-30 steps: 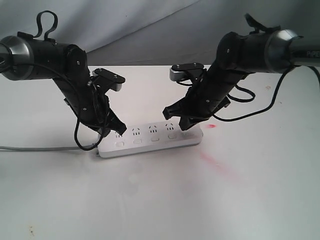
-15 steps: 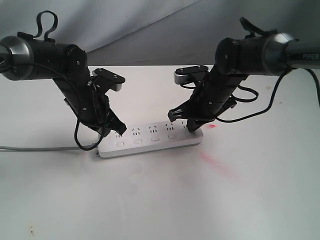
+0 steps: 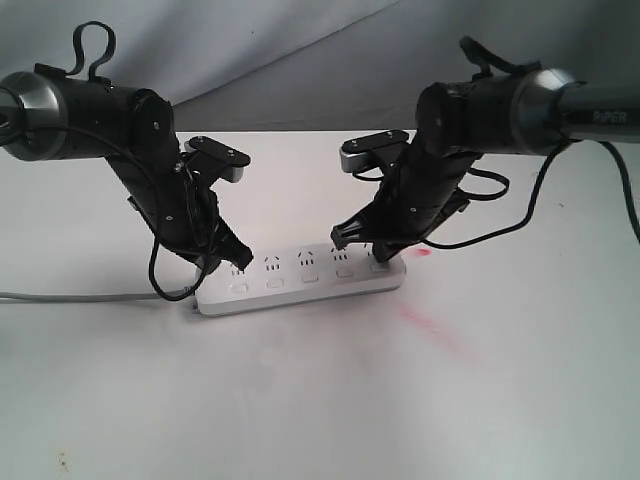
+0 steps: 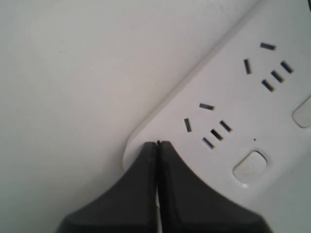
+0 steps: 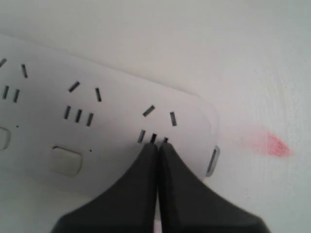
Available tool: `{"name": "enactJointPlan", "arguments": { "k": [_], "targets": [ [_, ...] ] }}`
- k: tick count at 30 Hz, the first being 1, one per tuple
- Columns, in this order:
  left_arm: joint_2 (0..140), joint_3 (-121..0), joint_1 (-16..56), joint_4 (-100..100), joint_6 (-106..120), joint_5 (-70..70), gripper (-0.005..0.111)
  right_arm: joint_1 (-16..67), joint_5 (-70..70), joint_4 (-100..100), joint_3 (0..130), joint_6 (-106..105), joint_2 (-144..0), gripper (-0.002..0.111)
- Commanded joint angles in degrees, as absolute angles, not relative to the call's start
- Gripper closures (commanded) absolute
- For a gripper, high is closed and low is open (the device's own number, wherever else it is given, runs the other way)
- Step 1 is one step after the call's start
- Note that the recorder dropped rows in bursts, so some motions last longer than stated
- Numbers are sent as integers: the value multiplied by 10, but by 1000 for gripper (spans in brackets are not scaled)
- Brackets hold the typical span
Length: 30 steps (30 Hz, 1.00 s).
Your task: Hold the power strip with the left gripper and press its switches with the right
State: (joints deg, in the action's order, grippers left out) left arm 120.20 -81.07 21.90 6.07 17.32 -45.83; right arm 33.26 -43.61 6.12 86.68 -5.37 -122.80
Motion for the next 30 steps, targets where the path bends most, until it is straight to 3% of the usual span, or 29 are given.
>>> {"name": "enactJointPlan", "arguments": {
  "k": [1, 30],
  "targets": [
    [1211, -810, 222, 54, 166, -464, 107, 361, -433, 25, 858, -39, -1212, 108],
    [1211, -810, 222, 54, 166, -463, 107, 368, -445, -19, 833, 20, -1204, 108]
  ]
}}
